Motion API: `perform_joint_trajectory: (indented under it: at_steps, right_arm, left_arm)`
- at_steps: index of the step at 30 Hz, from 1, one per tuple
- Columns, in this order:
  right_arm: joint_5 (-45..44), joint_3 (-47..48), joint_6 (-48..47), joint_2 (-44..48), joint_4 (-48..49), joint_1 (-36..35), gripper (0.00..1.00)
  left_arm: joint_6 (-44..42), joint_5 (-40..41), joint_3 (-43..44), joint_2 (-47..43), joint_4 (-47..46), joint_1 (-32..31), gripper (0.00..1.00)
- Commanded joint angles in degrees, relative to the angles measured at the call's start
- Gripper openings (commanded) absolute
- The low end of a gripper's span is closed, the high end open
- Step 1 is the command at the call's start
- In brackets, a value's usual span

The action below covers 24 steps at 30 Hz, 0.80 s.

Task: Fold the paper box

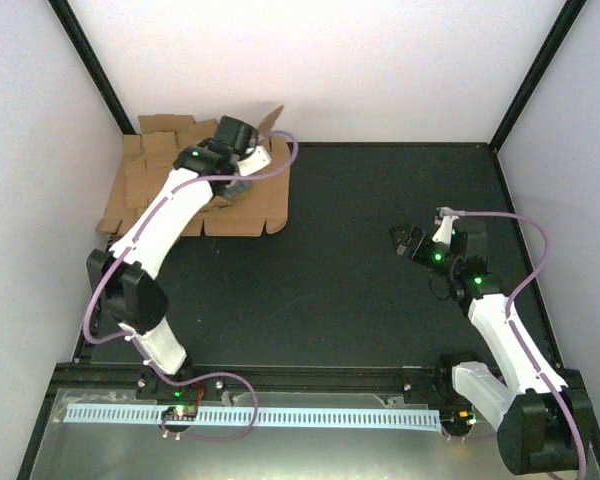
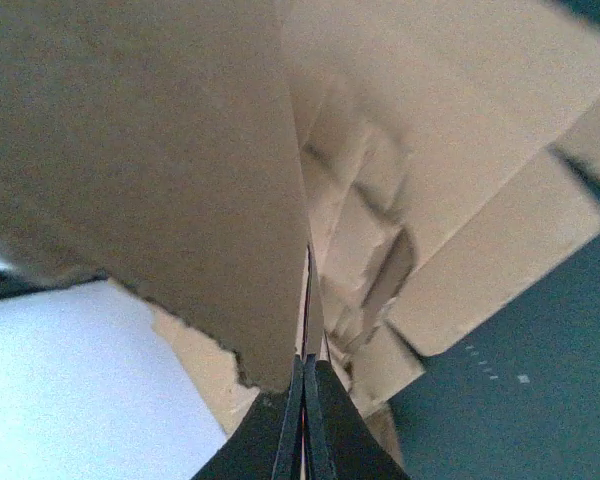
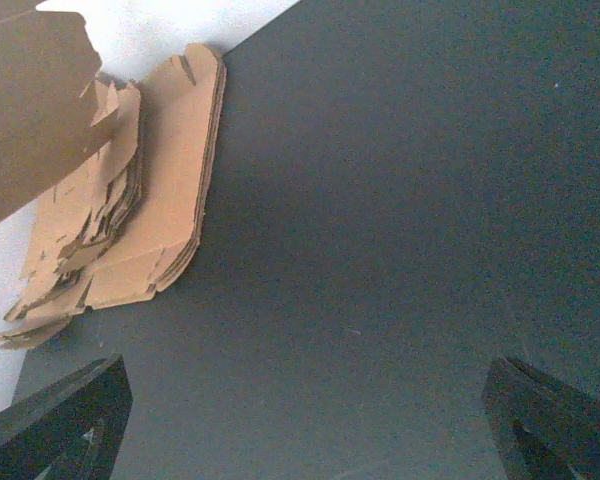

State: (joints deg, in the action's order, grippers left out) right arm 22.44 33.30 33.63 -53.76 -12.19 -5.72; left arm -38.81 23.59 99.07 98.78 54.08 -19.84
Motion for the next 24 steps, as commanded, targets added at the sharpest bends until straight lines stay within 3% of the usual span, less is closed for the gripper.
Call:
perform_joint_trajectory:
  at_steps: [1,5,7,13,17,19,23,24]
  right_arm:
    - [-1.54,1.7,1.06,1.99,-0.89,-0.24,1.0]
    - [-2.26,1.41,2.22,2.98,-1.13,-0.25,0.99]
    - [-3.2,1.71,2.83,3.25,-2.21,-0.25,0.99]
    - [-6.32,3.11,2.06,3.87,-6.56,-0.26,0.99]
    - [-6.77,2.82,1.97,4.39,-8.01,-0.25,0.99]
    - [-6.33,2.31,1.92,4.53,-7.89,-0.26,1.0]
    - [-4.81,1.07,2.42,3.68,-6.13,-0.31,0.99]
    - [-4.24,0.99,2.56,2.81,-5.58,-0.33,0.99]
  left_arm:
    - [7.86,3.6,-1.0,-4.77,5.72,-9.11,0.02]
    - [12.01,0.69,-8.89,-9.54,1.88,-19.18,0.02]
    - [15.0,-1.95,-14.93,-11.39,-2.49,-23.15,0.07]
    - [30.2,-16.84,-29.38,-12.84,-17.02,-27.6,0.1]
    - [36.24,-18.9,-35.65,-15.4,-23.18,-30.05,0.38]
    - [38.0,-18.27,-39.21,-19.49,-26.78,-30.72,0.62]
    - [40.97,-15.06,-47.99,-29.67,-36.35,-28.35,0.77]
    - [43.53,-13.33,-49.24,-31.28,-37.05,-26.77,0.85]
